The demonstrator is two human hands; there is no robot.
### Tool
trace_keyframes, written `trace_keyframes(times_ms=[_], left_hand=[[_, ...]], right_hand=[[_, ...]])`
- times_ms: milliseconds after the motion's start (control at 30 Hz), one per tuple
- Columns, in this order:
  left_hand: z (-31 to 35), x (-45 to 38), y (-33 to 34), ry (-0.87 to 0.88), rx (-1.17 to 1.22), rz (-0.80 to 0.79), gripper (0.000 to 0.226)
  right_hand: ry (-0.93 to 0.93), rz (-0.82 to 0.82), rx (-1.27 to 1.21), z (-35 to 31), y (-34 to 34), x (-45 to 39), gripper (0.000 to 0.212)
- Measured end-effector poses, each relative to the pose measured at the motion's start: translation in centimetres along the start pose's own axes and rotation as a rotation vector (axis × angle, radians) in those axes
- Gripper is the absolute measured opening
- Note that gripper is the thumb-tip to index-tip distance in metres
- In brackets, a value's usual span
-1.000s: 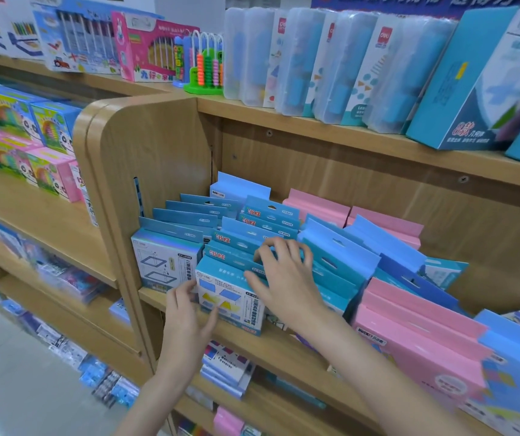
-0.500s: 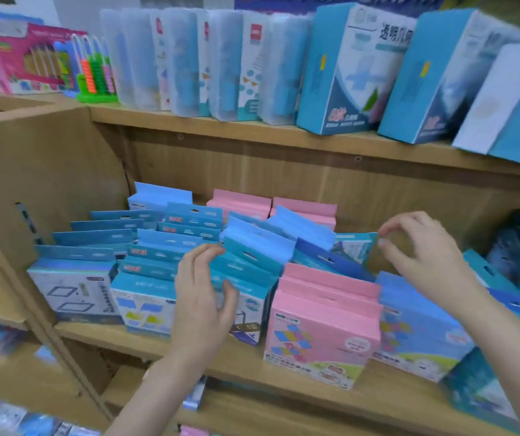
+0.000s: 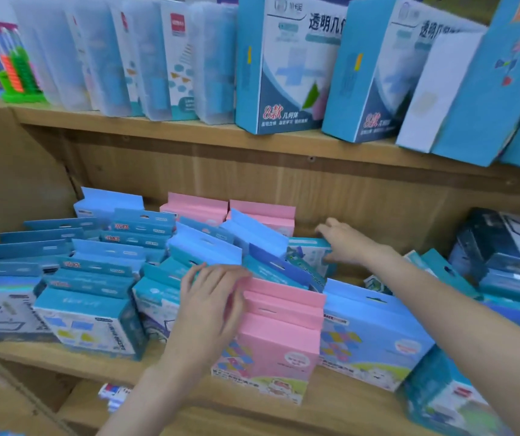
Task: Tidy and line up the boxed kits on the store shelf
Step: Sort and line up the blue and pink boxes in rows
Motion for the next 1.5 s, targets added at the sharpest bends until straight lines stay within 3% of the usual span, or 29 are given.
trace_keyframes(times_ms=[100,200,300,467,600,667,800,967,1067,1133,1233,1367,1500], left_hand=[[0.2,0.1,0.0,-0.016,-0.021,0.000,0.028],[0.3,0.0,0.1,-0.020,-0.034,0.005,0.028],[0.4,0.1,0.1,-0.026,-0.042,0.007,0.029],[-0.1,0.1,0.3,-0.055,-0.019,-0.020,0.029],[0.1,-0.4,-0.4,-0.093,0.102,-0.013,0.040],[0.7,-0.9,-1.4,-0.095,0.231,-0.016,0.054],[2.2,-1.7,-3.3,-0.088,0.529,-0.097,0.071],[2.4,-1.6,-5.0,-0.174,0.641,-0.104,0.044],[1.6,-1.2,-5.5,-0.254,0.793,-0.101,0.042],[1.7,-1.1,-5.6,-0.258,0.838,-0.129,0.043],[2.6,-0.7,-4.6,-0.259,0.829,-0.229,0.042],[1.7,-0.6,-4.4,-0.175,0.618,-0.303,0.042],[-3.8,-0.1,-7.2,-0.248,0.248,-0.084,0.033]], right_hand=[[0.077,-0.032,0.189,0.7,-0.1,-0.1,0.045],[0.137,0.020,0.107,2.2,-2.3,1.3,0.045],[0.092,0.213,-0.111,2.8,-5.9,4.3,0.035],[0.050,0.563,-0.249,2.0,-11.2,11.8,0.026],[-0.093,0.731,-0.338,-1.1,-14.9,15.8,0.026],[-0.188,0.733,-0.340,-3.7,-16.5,16.7,0.029],[-0.436,0.591,-0.213,-10.5,-17.7,16.4,0.033],[-0.610,0.576,-0.300,-15.2,-17.3,16.3,0.051],[-0.575,0.557,-0.510,-14.6,-17.1,16.8,0.073],[-0.525,0.535,-0.427,-14.1,-16.8,17.4,0.069],[-0.441,0.530,-0.331,-13.0,-16.2,18.1,0.051],[-0.354,0.597,-0.283,-11.0,-16.4,19.4,0.047],[-0.291,0.663,-0.333,-9.3,-17.1,21.0,0.046]])
Point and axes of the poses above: each hand's wrist, its own x-axis away from the middle knuckle, its own y-axis out of the palm, z = x × y, the point moved 8 cm from there along -x, towards the middle knuckle, and after that the axes turned 10 degrees about -y, right-handed, at the moved point
